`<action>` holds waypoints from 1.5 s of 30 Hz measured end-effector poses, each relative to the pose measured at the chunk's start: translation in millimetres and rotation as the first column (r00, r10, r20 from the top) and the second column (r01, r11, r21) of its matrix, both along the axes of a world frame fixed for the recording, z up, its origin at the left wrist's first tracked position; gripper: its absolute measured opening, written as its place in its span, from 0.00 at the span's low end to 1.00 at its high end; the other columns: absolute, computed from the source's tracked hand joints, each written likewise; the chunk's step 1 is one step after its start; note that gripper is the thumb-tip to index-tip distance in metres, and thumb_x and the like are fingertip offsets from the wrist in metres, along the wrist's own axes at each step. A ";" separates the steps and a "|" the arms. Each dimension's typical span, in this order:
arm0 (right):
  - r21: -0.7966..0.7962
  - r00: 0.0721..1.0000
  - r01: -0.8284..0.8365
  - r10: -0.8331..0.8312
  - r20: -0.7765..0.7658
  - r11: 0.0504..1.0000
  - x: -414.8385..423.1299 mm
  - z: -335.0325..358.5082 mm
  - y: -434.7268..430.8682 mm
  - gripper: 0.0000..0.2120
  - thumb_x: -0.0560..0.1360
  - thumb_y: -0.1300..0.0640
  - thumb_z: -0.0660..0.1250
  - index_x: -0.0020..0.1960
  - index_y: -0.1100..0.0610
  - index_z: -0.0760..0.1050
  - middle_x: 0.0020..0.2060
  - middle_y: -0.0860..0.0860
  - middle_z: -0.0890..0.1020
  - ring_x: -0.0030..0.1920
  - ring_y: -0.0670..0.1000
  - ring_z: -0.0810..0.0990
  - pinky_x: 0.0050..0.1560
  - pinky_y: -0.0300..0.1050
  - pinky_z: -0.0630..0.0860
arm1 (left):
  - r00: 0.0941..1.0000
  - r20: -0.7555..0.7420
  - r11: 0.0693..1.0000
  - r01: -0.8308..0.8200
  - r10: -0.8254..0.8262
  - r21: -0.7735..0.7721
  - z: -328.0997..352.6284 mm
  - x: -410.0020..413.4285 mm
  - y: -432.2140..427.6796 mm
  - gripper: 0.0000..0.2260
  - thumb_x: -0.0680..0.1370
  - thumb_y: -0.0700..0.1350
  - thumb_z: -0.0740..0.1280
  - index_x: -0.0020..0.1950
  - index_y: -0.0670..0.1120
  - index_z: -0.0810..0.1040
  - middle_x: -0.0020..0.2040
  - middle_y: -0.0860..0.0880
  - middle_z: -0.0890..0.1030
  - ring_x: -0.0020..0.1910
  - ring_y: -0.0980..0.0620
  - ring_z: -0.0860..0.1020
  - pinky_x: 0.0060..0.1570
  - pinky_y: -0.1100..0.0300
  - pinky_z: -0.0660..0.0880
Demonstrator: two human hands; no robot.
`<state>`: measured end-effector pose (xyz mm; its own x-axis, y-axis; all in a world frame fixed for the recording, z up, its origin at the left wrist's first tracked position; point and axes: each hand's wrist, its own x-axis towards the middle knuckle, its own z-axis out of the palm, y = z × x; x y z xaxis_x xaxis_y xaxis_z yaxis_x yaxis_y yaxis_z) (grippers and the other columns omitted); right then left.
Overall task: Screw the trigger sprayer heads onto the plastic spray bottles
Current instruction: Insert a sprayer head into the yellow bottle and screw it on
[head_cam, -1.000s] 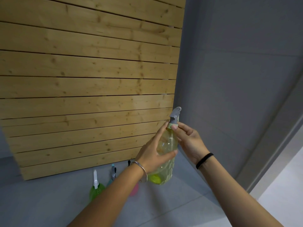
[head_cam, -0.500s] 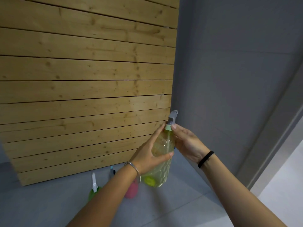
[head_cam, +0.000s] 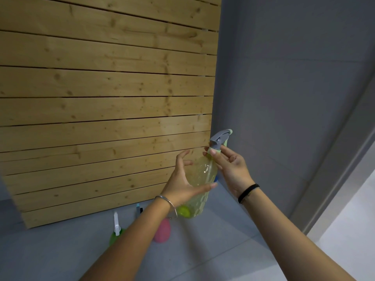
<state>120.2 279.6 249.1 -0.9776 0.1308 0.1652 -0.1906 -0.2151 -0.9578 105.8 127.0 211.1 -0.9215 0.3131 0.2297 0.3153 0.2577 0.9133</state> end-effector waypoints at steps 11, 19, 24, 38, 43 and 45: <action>-0.026 0.999 0.038 -0.038 -0.014 0.999 1.4 5.2 -11.0 0.33 0.58 0.46 0.77 0.59 0.60 0.75 0.52 0.55 0.85 0.56 0.54 0.81 0.68 0.59 0.69 | 0.977 -0.145 0.982 -0.172 0.159 -0.083 5.3 2.9 2.8 0.29 0.56 0.58 0.78 0.50 0.54 0.69 0.50 0.54 0.77 0.47 0.55 0.76 0.44 0.62 0.73; -0.014 0.996 0.086 -0.086 -0.031 0.996 -5.8 1.4 -10.6 0.22 0.67 0.56 0.75 0.58 0.61 0.76 0.52 0.57 0.85 0.57 0.57 0.82 0.66 0.60 0.71 | 0.955 -0.237 0.968 -0.212 0.177 -0.133 -0.9 -0.8 6.1 0.32 0.56 0.64 0.75 0.52 0.56 0.64 0.50 0.59 0.69 0.46 0.65 0.73 0.40 0.68 0.72; -0.051 0.991 0.113 -0.116 -0.060 0.992 -2.8 11.7 -0.6 0.31 0.62 0.54 0.77 0.61 0.63 0.73 0.46 0.50 0.87 0.50 0.48 0.85 0.57 0.46 0.78 | 0.995 0.078 0.997 -0.059 0.054 0.057 6.2 -8.9 -4.8 0.40 0.61 0.73 0.62 0.67 0.55 0.66 0.65 0.55 0.72 0.63 0.58 0.71 0.56 0.67 0.68; -0.254 0.989 0.126 -0.143 -0.048 0.959 -7.9 10.1 4.7 0.05 0.75 0.61 0.67 0.50 0.55 0.77 0.42 0.47 0.87 0.43 0.42 0.85 0.40 0.33 0.79 | 0.726 0.568 0.805 -0.034 -0.388 0.593 -1.9 -14.7 -17.6 0.23 0.69 0.67 0.62 0.57 0.54 0.75 0.57 0.46 0.81 0.55 0.44 0.81 0.52 0.46 0.79; -0.258 0.979 0.188 -0.202 -0.027 0.948 -6.9 13.5 8.3 0.06 0.73 0.56 0.69 0.50 0.53 0.77 0.42 0.45 0.87 0.43 0.42 0.84 0.44 0.34 0.79 | 0.844 0.466 0.829 -0.045 -0.266 0.557 -5.7 -13.1 -14.8 0.29 0.71 0.57 0.67 0.70 0.51 0.66 0.64 0.45 0.77 0.58 0.45 0.80 0.48 0.54 0.81; -0.259 0.977 0.201 -0.214 -0.023 0.945 -6.9 12.7 10.7 0.06 0.73 0.56 0.70 0.50 0.53 0.78 0.42 0.45 0.87 0.44 0.41 0.84 0.46 0.34 0.78 | 0.836 0.441 0.804 -0.001 -0.326 0.594 -5.3 -16.3 -18.3 0.29 0.69 0.50 0.71 0.69 0.48 0.69 0.64 0.45 0.78 0.59 0.48 0.79 0.56 0.54 0.78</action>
<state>113.2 290.4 261.8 -0.9158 0.3735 0.1479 -0.3029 -0.4001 -0.8650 89.5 108.8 205.8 -0.8968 0.4375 -0.0658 -0.2371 -0.3497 0.9063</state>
